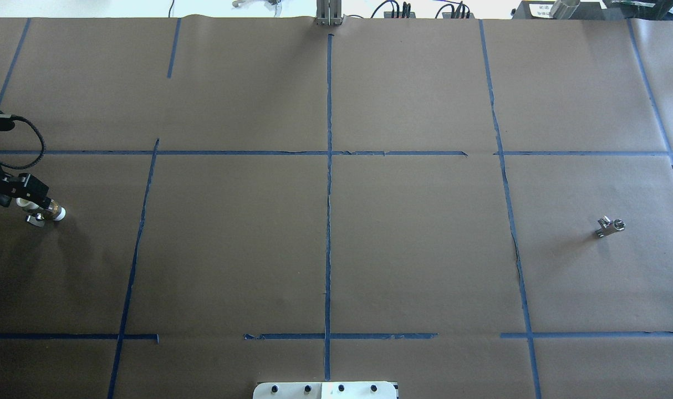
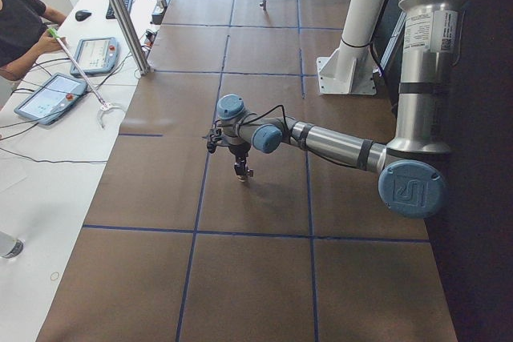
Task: Assemble PPR valve and pipe with both arms
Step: 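Lower the left gripper onto the white-and-brass valve and grasp it, then carry the valve with the left gripper to the table center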
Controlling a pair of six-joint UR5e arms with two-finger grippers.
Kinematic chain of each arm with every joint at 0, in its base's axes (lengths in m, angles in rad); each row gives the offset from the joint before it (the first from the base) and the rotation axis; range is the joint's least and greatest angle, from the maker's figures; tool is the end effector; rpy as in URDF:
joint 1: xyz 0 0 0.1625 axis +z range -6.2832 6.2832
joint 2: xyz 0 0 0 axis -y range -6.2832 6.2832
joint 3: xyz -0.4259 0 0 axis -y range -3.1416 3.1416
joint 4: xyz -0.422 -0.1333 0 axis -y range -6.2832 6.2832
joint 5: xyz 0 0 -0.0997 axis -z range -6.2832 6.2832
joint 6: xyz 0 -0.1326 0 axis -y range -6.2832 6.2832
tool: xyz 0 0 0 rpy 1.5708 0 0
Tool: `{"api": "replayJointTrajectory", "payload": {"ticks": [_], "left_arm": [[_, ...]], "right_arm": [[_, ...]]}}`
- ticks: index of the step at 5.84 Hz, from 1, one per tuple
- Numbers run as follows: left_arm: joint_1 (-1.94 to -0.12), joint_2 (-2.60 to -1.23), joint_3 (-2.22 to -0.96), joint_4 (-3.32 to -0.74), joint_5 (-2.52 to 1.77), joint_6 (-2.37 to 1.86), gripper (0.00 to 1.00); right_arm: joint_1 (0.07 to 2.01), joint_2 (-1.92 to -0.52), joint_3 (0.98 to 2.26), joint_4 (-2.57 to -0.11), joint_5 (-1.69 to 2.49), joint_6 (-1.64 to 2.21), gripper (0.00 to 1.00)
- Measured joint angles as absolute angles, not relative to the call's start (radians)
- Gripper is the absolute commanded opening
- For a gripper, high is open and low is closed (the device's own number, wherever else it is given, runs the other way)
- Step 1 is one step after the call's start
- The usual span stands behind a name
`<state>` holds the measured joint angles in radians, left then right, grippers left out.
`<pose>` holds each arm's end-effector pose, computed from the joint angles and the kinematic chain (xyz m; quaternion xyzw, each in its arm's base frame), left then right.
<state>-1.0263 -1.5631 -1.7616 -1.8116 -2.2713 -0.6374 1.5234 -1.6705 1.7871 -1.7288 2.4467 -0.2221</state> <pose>0.2410 -0.4903 0.5629 -0.0228 0.3887 0.0295 0.9206 0.0090 -0.4738 0.6261 0.0183 -0.4240 -0.1129 0.8984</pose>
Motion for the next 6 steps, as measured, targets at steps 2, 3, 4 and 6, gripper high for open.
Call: {"api": "replayJointTrajectory", "payload": {"ticks": [2, 3, 4, 6], "left_arm": [[-1.026, -1.561, -1.761, -1.812, -2.270, -0.637, 0.06], [-1.026, -1.561, -1.761, -1.811, -2.269, -0.637, 0.00], [-1.026, -1.562, -1.767, -1.809, -2.268, -0.639, 0.00], [-1.033, -1.591, -1.821, -1.795, -2.268, -0.680, 0.00]], "right_arm": [[1.522, -1.671, 1.787, -1.729, 2.447, -0.222, 1.00], [1.522, -1.671, 1.787, -1.729, 2.447, -0.222, 1.00], [1.522, -1.671, 1.787, -1.729, 2.447, -0.222, 1.00], [1.522, -1.671, 1.787, -1.729, 2.446, -0.222, 1.00]]}}
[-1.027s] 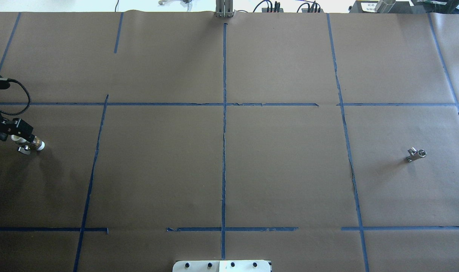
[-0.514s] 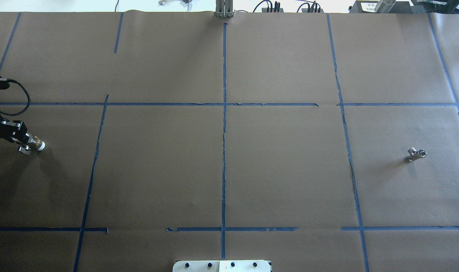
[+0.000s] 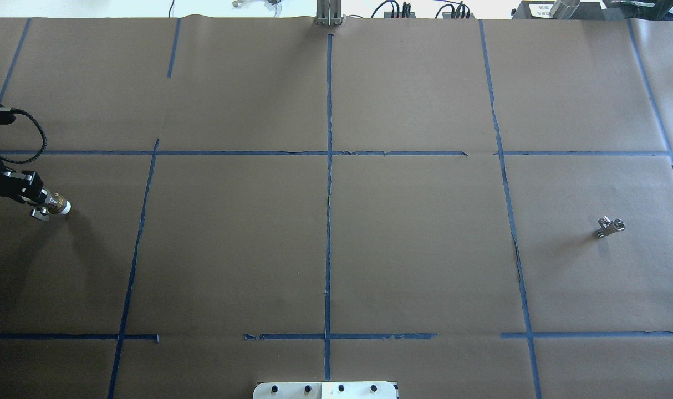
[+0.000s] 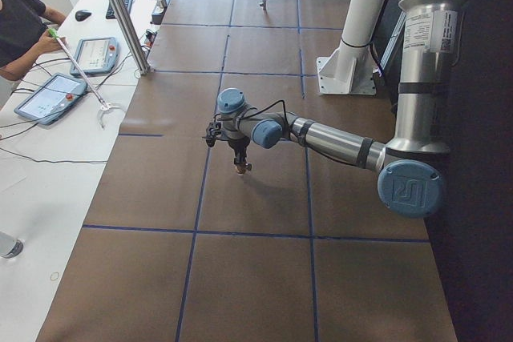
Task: Assemble PPR valve and pipe with both arms
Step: 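Carry the valve with the left gripper to the table center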
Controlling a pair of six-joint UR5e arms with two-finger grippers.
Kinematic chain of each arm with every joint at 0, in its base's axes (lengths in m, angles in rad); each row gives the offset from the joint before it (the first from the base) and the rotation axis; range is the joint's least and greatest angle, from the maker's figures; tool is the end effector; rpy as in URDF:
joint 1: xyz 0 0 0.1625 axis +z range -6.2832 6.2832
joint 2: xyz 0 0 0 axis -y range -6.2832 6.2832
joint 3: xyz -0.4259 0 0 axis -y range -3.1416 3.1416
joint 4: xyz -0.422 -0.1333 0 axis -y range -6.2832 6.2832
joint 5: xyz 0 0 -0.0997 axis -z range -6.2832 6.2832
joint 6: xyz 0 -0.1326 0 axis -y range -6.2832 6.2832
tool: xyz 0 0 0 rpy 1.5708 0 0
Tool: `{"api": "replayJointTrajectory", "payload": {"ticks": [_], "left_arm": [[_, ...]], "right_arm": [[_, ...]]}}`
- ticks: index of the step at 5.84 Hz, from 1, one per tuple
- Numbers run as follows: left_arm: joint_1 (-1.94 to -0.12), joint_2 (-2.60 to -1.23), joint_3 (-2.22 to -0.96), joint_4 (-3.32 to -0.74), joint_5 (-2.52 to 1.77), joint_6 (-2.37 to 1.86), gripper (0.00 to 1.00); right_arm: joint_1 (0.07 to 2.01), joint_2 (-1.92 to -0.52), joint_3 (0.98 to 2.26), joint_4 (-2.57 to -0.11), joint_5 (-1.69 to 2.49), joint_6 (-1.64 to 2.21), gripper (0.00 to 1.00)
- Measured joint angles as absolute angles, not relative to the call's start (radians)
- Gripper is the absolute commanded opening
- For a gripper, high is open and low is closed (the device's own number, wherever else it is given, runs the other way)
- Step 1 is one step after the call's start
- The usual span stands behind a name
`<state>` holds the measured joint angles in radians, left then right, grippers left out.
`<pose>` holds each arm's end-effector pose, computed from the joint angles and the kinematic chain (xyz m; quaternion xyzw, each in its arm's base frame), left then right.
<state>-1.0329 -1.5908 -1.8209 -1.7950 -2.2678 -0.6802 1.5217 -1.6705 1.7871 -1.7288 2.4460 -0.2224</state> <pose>0.2410 -0.4981 0.5179 -0.0008 0.4031 0.0185 0.9150 0.0083 -0.4738 0.6262 0.0180 -0.4237 -0.1139 0.8984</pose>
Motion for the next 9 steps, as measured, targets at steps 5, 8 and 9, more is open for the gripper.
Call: {"api": "replayJointTrajectory", "payload": {"ticks": [5, 8, 9], "left_arm": [[-0.704, -2.074, -1.900, -1.473, -2.165, -1.040, 0.00], [-0.599, -2.378, -1.629, -1.472, -2.056, -1.168, 0.00], [-0.579, -2.443, -1.557, -1.473, -2.035, -1.189, 0.00]], "right_arm": [[1.522, -1.663, 1.791, -1.718, 2.444, -0.218, 1.00], [1.517, -1.654, 1.784, -1.680, 2.434, -0.213, 1.00], [1.511, -1.648, 1.784, -1.679, 2.427, -0.213, 1.00]]}}
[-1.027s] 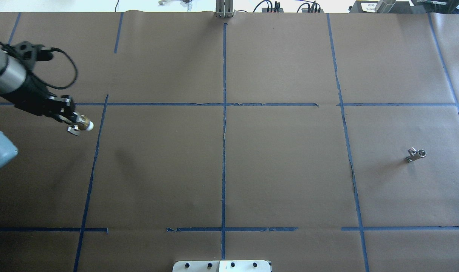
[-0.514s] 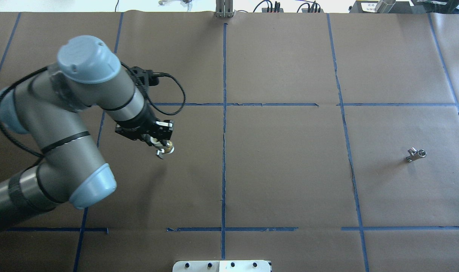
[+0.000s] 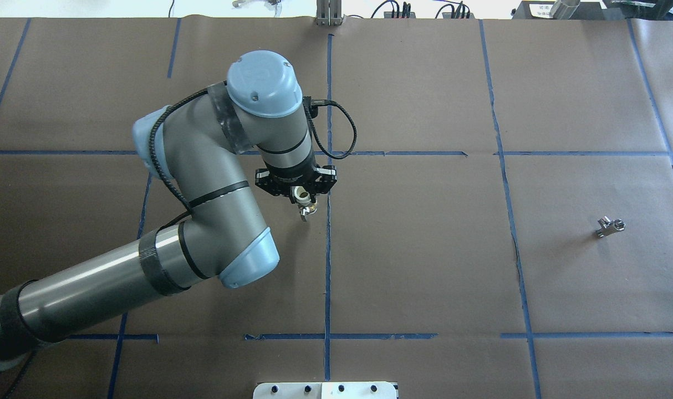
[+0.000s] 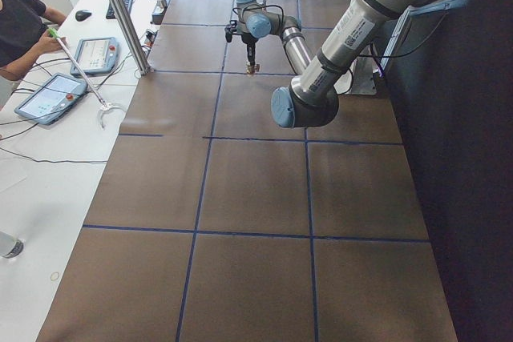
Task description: Assemble PPR valve and pipe with both arms
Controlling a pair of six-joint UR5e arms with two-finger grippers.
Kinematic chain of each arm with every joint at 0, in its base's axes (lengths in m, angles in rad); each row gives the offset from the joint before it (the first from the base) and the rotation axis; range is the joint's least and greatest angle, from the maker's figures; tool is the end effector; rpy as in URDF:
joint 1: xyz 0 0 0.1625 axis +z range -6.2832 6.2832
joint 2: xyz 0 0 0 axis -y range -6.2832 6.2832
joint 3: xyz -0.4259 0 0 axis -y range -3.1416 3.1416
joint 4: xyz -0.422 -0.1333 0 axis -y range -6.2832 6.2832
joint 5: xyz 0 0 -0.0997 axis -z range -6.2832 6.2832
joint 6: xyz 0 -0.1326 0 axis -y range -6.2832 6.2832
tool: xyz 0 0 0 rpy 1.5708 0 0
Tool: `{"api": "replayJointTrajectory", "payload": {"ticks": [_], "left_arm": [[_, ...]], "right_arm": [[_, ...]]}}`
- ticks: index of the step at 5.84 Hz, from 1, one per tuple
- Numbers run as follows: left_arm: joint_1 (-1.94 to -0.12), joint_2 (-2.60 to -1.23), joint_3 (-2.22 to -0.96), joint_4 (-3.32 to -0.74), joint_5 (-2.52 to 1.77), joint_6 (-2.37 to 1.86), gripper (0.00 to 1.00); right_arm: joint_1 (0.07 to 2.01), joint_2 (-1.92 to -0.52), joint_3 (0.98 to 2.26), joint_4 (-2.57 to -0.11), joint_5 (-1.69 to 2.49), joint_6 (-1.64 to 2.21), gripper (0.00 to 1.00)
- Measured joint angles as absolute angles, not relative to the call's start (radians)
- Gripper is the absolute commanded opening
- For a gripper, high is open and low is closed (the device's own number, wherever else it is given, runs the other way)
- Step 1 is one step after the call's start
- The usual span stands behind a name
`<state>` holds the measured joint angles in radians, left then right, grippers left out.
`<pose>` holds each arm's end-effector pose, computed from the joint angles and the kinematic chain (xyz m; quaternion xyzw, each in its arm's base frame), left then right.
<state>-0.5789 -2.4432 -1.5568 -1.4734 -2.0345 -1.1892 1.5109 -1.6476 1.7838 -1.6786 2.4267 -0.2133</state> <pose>0.5923 -0.4756 0.1341 -0.0222 0.4191 -0.0041 0.9076 0.0039 -0.4887 0.6139 0.0447 -0.4128 -0.1297 0.9004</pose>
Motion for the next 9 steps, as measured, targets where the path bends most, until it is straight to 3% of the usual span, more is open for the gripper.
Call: {"api": "replayJointTrajectory", "payload": {"ticks": [2, 4, 5, 7, 9], "left_arm": [[-0.544, -2.490, -1.498, -1.476, -1.996, -1.209, 0.02], [-0.526, -2.494, -1.486, -1.489, -1.989, -1.211, 0.19], [-0.523, -2.493, -1.485, -1.491, -1.988, -1.211, 0.20], [-0.521, -2.489, -1.484, -1.492, -1.988, -1.211, 0.33], [-0.517, -2.482, -1.483, -1.501, -1.988, -1.212, 0.99]], "right_arm": [[1.504, -1.650, 1.784, -1.669, 2.417, -0.216, 1.00], [1.503, -1.654, 1.783, -1.656, 2.417, -0.210, 1.00], [1.503, -1.656, 1.783, -1.656, 2.417, -0.209, 1.00], [1.503, -1.656, 1.783, -1.655, 2.418, -0.209, 1.00], [1.503, -1.656, 1.784, -1.655, 2.418, -0.209, 1.00]]}}
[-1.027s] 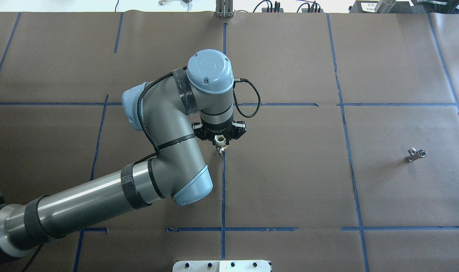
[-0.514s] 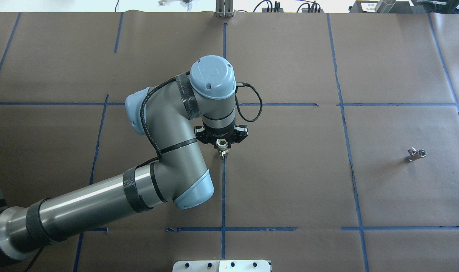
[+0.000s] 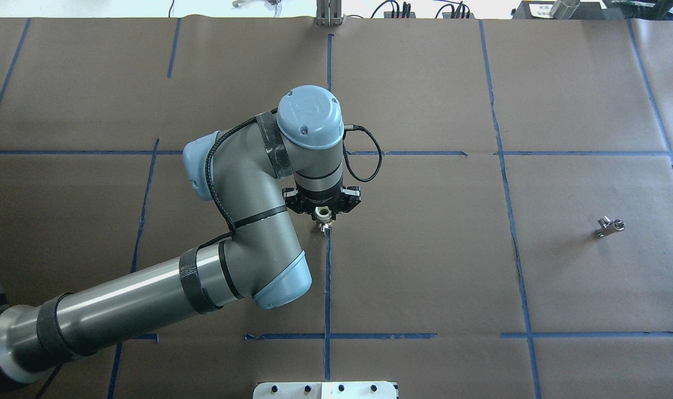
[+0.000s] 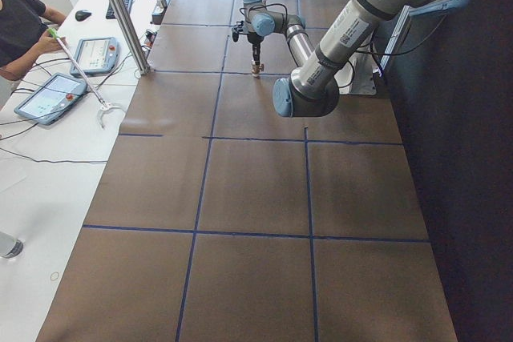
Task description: Assemble PPR valve and pipe with both arms
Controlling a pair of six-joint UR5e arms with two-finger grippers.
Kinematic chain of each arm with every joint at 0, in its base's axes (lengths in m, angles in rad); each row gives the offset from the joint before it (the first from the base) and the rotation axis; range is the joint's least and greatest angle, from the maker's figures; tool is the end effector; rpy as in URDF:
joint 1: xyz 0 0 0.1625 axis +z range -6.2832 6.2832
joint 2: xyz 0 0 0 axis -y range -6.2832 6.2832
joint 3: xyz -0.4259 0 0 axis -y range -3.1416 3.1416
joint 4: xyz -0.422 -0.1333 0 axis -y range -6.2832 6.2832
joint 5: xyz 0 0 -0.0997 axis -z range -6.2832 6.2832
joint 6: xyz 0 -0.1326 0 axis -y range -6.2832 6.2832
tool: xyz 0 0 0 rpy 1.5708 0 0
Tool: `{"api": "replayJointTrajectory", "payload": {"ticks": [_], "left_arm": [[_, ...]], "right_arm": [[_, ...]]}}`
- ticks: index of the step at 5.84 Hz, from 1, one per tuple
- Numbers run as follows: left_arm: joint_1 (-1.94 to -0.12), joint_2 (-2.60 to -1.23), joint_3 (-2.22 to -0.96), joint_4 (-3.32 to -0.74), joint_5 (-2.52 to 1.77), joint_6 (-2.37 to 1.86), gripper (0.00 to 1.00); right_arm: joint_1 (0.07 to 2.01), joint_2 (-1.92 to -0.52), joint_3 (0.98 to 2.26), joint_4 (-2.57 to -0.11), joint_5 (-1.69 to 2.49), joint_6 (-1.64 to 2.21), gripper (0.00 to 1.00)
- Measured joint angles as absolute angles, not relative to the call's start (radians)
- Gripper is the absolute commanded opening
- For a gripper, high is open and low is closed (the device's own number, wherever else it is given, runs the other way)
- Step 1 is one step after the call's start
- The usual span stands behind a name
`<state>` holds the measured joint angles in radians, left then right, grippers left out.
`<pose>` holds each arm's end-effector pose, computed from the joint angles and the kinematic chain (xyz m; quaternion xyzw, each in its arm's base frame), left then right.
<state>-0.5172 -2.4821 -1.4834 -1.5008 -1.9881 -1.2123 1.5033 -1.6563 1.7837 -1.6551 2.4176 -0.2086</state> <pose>0.6377 -0.4543 0.1339 -0.0217 0.4078 0.0039 0.9128 0.0011 -0.4868 0.6167 0.0486 -0.4084 -0.1342 0.9016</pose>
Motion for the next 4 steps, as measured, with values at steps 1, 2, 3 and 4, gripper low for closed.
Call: {"api": "replayJointTrajectory", "payload": {"ticks": [1, 2, 3, 4], "left_arm": [[-0.516, -2.480, -1.483, -1.520, -1.988, -1.214, 1.00], [-0.516, -2.479, -1.484, -1.552, -1.988, -1.228, 1.00], [-0.519, -2.479, -1.492, -1.588, -1.988, -1.262, 1.00], [-0.524, -2.480, -1.506, -1.605, -1.988, -1.288, 1.00]], "right_arm": [[1.503, -1.657, 1.785, -1.648, 2.418, -0.211, 1.00], [1.501, -1.659, 1.785, -1.621, 2.418, -0.214, 1.00], [1.490, -1.671, 1.785, -1.573, 2.417, -0.214, 1.00], [1.469, -1.697, 1.785, -1.521, 2.417, -0.211, 1.00]]}}
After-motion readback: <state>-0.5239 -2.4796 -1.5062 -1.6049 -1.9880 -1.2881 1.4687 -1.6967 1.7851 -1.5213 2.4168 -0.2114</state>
